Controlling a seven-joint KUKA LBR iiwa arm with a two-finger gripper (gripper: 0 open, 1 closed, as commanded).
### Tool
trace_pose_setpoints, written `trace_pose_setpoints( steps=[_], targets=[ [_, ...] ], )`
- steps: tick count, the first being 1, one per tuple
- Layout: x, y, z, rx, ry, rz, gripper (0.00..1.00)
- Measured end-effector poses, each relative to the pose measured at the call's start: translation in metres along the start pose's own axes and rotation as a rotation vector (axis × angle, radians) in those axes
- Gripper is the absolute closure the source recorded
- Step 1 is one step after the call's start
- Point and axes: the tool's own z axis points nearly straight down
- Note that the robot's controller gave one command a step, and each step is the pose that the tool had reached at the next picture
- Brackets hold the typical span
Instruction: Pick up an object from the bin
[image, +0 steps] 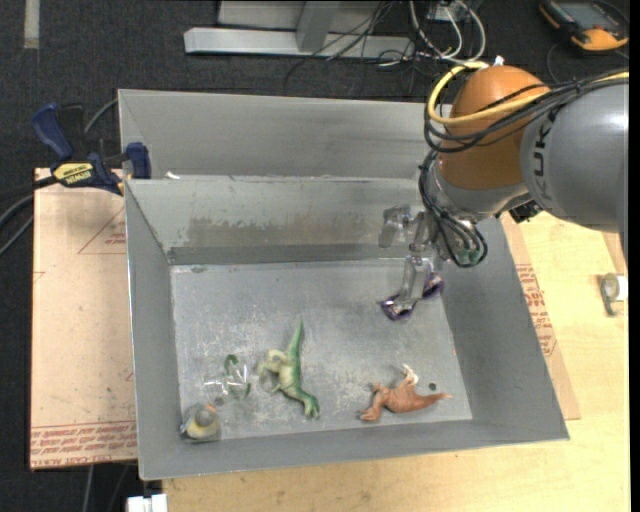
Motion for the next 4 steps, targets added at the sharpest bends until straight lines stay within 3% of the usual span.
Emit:
trace_pose_setpoints(
  steps=[1,2,3,4],
  targets=[
    [-0.001,0.000,-0.005,0.000,-0.007,-0.002,0.00],
    [0.003,-0.075,0.087,0.000,0.001,-0.427,0.00],
    [0.003,-0.070,0.012,0.002,-0.011,-0.426,0.00],
    [0.002,-0.074,0.087,-0.002,-0.002,-0.423,0.00]
  ],
)
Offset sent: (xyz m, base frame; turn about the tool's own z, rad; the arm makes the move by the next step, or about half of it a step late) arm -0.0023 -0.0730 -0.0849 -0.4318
